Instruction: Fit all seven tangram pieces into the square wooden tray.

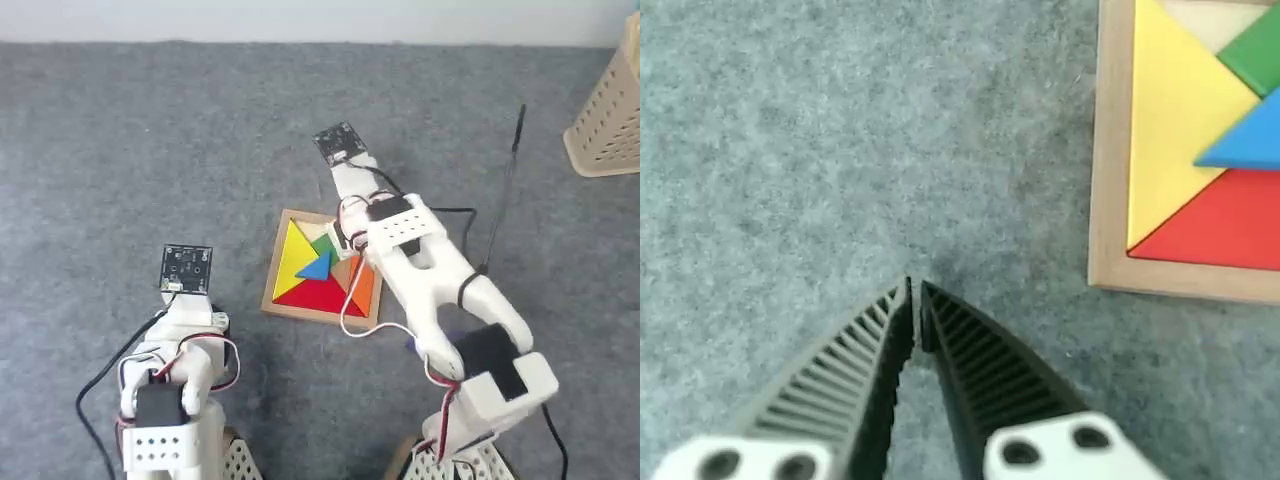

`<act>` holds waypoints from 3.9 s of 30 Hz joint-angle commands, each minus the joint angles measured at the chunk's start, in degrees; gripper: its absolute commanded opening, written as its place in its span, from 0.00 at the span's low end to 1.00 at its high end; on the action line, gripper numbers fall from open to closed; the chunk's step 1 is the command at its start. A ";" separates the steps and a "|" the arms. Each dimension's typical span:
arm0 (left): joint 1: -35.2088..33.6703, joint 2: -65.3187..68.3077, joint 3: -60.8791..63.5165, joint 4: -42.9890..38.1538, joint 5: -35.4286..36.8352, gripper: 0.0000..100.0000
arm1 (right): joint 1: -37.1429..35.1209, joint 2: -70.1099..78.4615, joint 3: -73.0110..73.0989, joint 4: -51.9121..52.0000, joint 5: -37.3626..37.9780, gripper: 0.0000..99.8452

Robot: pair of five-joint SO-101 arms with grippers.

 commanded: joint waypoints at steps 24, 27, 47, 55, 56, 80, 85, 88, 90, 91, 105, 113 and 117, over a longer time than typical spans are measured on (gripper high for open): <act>0.18 -1.05 -0.57 0.35 -0.18 0.02 | 10.51 -3.65 -5.01 1.10 -0.35 0.01; 0.18 -1.05 -0.57 0.35 -0.18 0.02 | 14.46 -10.51 -4.57 4.62 -0.35 0.01; 0.18 -1.05 -0.57 0.35 -0.18 0.02 | 63.78 -26.42 -3.60 16.66 29.98 0.01; 0.18 -1.05 -0.57 0.35 -0.18 0.02 | 75.65 -26.51 -4.04 21.05 40.18 0.20; 0.18 -1.05 -0.57 0.35 -0.18 0.02 | 76.26 -26.51 -4.04 21.14 40.18 0.23; 0.18 -1.05 -0.57 0.35 -0.18 0.02 | 77.14 -26.51 -3.69 21.14 39.03 0.23; 0.18 -1.05 -0.57 0.35 -0.18 0.02 | 77.14 -26.86 -3.78 20.62 37.54 0.17; 0.18 -1.05 -0.57 0.35 -0.18 0.02 | 76.97 -26.95 -3.60 21.58 39.91 0.27; 0.18 -1.05 -0.57 0.35 -0.18 0.02 | 76.88 -26.68 -3.60 21.76 41.93 0.00; 0.18 -1.05 -0.57 0.35 -0.18 0.02 | 76.97 -26.51 -3.60 21.14 40.26 0.02; 0.18 -1.05 -0.57 0.35 -0.18 0.02 | 76.88 -26.51 -3.25 23.25 40.70 0.37; 0.18 -1.05 -0.57 0.35 -0.18 0.02 | 75.56 -26.86 -3.08 25.27 39.03 0.02; 0.18 -1.05 -0.57 0.35 -0.18 0.02 | 75.21 -26.51 -2.81 25.10 38.95 0.01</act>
